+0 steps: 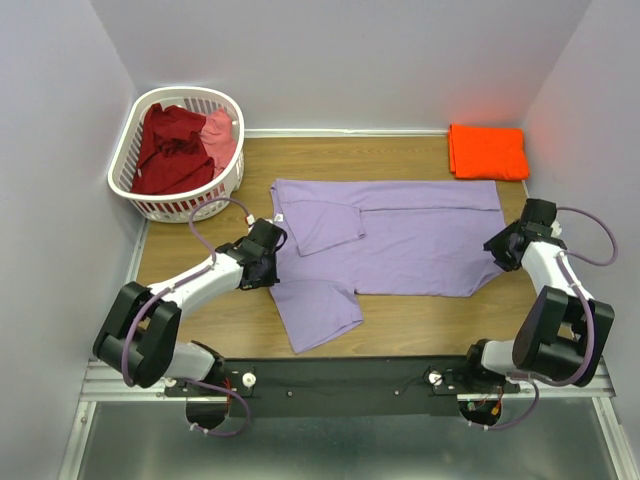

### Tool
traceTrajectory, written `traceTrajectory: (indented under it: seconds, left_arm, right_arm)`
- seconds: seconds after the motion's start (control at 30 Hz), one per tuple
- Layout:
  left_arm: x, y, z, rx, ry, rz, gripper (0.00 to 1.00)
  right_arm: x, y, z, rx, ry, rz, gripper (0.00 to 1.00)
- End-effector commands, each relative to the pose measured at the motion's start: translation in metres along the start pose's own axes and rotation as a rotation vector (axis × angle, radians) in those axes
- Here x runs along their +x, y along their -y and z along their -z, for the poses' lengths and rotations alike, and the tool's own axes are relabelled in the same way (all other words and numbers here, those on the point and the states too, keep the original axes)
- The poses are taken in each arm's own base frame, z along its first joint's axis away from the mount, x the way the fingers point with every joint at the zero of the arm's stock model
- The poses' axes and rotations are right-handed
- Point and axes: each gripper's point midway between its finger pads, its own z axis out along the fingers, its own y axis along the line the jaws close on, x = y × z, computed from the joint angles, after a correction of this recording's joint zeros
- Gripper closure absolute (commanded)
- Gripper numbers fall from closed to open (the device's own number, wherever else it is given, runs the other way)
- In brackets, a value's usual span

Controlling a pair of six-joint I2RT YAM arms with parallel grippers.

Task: Fold and stack the t-shirts
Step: Fold the tshirt

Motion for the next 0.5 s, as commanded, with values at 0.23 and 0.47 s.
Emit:
traceTrajectory:
  seconds: [0.23,0.47]
  left_arm:
    - [0.001,-0.006,-0.002,-0.041,-0.005,-0.003,1.0]
    - [0.0,-0.006,-0.001,-0.04,-0.003,-0.003,1.0]
  right_arm:
    - [-0.005,0.048,0.018,0.205,0.13,-0.027,0.47]
    - [0.008,0.059,0.008,0.247,0.082,-0.032,0.47]
